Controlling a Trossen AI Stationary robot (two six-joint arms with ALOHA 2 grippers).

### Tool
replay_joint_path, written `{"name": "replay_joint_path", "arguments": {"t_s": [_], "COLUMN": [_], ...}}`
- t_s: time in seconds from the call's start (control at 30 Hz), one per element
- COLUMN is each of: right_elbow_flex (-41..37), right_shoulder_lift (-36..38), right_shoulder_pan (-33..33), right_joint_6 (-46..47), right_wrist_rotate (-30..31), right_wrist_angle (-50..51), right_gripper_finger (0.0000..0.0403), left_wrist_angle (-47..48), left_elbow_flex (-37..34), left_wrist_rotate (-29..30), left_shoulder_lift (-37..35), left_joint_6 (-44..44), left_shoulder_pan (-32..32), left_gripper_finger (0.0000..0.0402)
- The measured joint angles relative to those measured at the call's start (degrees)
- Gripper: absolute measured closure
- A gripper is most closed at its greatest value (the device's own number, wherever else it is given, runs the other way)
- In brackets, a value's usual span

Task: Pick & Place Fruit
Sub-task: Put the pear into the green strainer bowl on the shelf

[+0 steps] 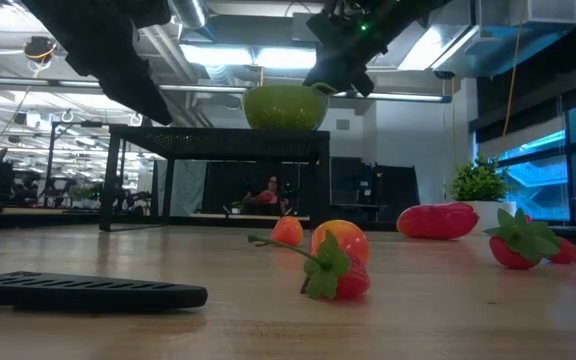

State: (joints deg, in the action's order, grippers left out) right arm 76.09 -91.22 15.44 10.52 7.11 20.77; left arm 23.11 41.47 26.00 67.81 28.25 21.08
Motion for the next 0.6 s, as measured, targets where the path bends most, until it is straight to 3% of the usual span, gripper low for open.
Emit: {"name": "replay_joint_path", "arguments": {"t_s": [0.37, 0.6], "right_elbow_flex": [0.0, 0.0], "right_shoulder_lift": [0.0, 0.0], "right_shoulder_pan": [0.0, 0.0], "right_joint_6": [-2.0, -1.1], "right_wrist_rotate": [2.5, 2.5], "right_wrist_angle": [1.6, 1.7], "right_gripper_finger": [0.0279, 0.024], "left_wrist_angle": [0.0, 0.0], "left_elbow_flex": [0.0, 0.0], "left_wrist_rotate": [0.0, 0.0], "left_shoulder_lift": [0.0, 0.0], "left_joint_6": [0.0, 0.0], "left_shoulder_pan": [0.0, 0.0], "left_gripper_finger": [0.0187, 0.0187]}}
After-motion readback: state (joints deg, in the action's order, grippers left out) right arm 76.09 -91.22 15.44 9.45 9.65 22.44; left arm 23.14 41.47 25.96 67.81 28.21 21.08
